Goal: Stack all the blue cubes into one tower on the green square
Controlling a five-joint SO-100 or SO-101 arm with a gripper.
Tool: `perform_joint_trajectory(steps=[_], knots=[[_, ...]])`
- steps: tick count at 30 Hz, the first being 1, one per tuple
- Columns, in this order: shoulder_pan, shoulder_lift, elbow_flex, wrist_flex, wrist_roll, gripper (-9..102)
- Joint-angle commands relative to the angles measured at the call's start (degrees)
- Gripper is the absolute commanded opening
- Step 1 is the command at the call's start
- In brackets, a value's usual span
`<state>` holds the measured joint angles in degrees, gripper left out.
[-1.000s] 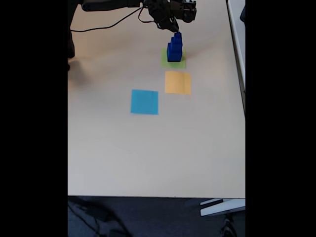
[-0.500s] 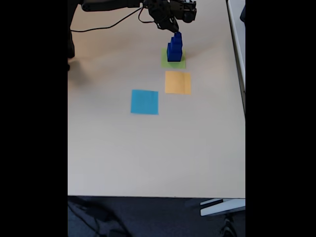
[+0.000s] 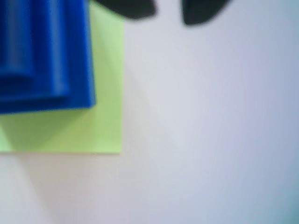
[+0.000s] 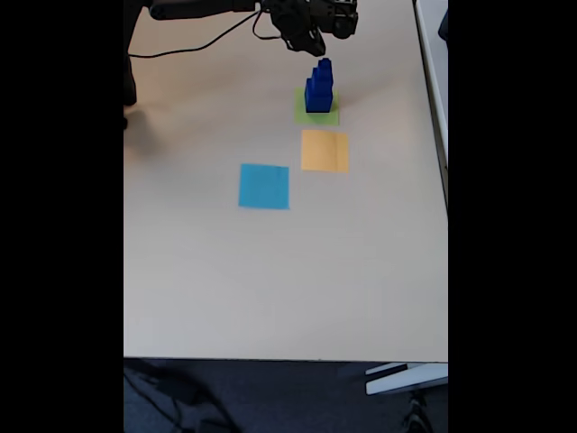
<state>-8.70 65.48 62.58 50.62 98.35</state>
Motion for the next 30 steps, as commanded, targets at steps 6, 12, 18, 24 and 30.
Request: perform_joint_trajectory(steps=[6,12,18,24,30], knots=[[-2.64,3.52,-3.16,-1.05,4.31,0],[-3.87,2.64,-2.90,-1.05,6.59,0],[-3.34,2.81,-3.08,-0.97,4.39,0],[-3.16,5.01,-3.08,-1.05,-0.88,0],[-1.58,6.94,-9.67,-1.41,-13.71,0]])
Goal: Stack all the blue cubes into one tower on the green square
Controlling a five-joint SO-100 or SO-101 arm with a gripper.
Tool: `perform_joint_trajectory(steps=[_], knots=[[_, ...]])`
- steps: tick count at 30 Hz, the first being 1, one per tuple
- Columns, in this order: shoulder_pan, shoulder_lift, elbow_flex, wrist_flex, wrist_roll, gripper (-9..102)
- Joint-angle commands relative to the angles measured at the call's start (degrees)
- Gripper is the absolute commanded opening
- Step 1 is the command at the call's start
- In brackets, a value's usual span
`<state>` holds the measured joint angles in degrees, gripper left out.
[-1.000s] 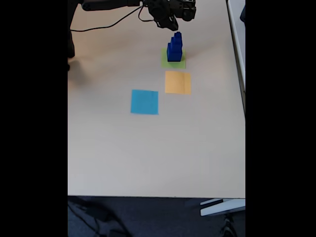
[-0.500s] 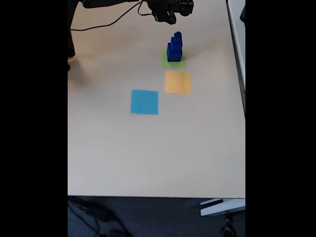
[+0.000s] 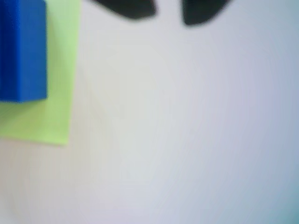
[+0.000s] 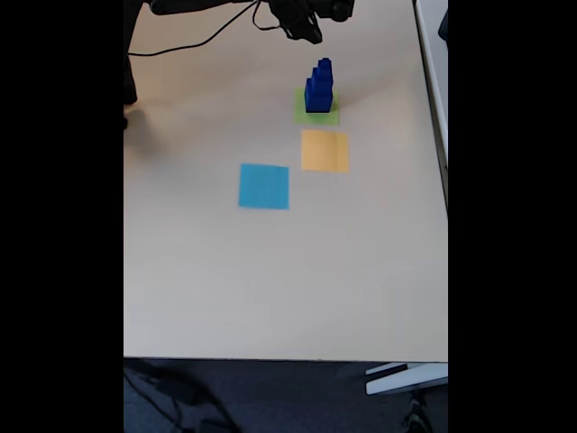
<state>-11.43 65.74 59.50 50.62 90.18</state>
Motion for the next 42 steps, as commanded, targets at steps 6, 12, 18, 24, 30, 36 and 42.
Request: perform_joint_trajectory(steps=[6,12,18,24,30,36,42], knots=[[3.16,7.47,-13.89,-4.83,-20.83,0],[7.03,9.58,-12.48,-5.98,-25.31,0],[11.51,14.24,-2.02,-6.50,-23.29,0],[14.68,18.02,9.49,-6.42,-16.88,0],[16.96,20.65,15.38,-6.86,-16.44,0],[17.49,20.92,15.38,-6.86,-17.58,0],[17.23,20.65,15.56,-6.86,-17.23,0]])
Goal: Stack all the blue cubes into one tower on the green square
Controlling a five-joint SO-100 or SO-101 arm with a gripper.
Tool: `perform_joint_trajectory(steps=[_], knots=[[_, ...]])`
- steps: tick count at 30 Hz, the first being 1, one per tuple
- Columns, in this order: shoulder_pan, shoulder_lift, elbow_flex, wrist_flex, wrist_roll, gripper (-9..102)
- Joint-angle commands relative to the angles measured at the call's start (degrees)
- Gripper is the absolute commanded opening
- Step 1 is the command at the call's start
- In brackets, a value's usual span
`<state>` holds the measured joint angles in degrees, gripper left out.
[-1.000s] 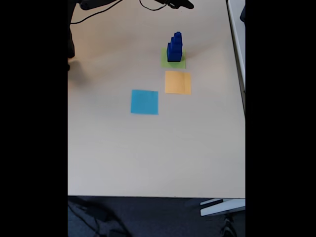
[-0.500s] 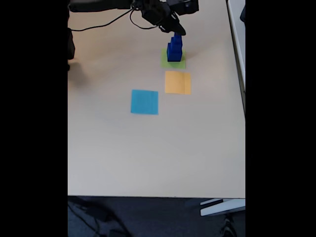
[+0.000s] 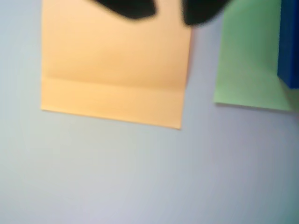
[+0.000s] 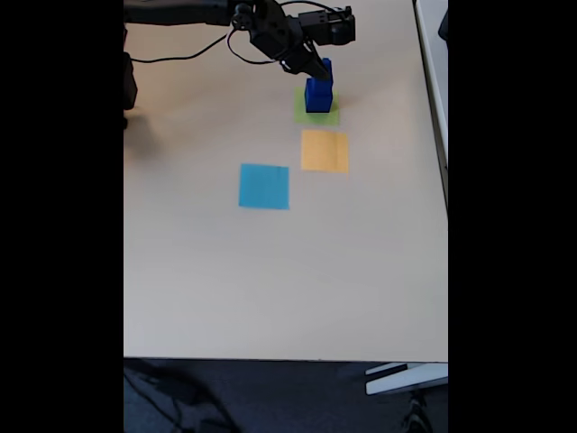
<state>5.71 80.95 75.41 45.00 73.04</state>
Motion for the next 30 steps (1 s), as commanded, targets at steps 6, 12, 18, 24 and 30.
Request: perform_joint_trajectory(steps=[6,12,18,24,30], knots=[[0.18,5.10,-1.85,-0.44,0.62,0],[-0.79,4.39,-8.35,5.71,3.16,0],[-3.52,2.46,-20.30,18.02,7.73,0],[-6.50,3.08,-21.53,22.41,14.24,0],[-8.09,3.34,-21.80,23.64,16.44,0]])
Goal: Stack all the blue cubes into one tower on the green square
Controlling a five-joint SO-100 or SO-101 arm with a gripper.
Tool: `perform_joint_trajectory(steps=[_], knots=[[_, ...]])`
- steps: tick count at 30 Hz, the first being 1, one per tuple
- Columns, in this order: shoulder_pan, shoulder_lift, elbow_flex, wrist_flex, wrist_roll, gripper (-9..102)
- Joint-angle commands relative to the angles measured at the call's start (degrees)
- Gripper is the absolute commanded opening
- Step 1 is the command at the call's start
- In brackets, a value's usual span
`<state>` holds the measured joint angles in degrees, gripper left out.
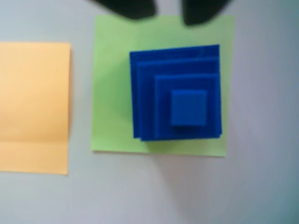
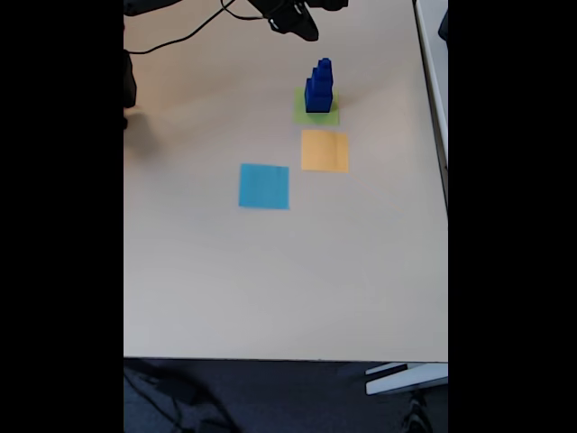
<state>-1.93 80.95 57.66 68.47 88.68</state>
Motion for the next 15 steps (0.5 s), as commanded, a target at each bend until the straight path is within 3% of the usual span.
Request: perform_joint_trajectory(steps=[1,15], knots=[[-0.44,3.34,-4.04,0.18,0.70,0],[-0.18,3.25,-3.08,0.09,-0.44,0]])
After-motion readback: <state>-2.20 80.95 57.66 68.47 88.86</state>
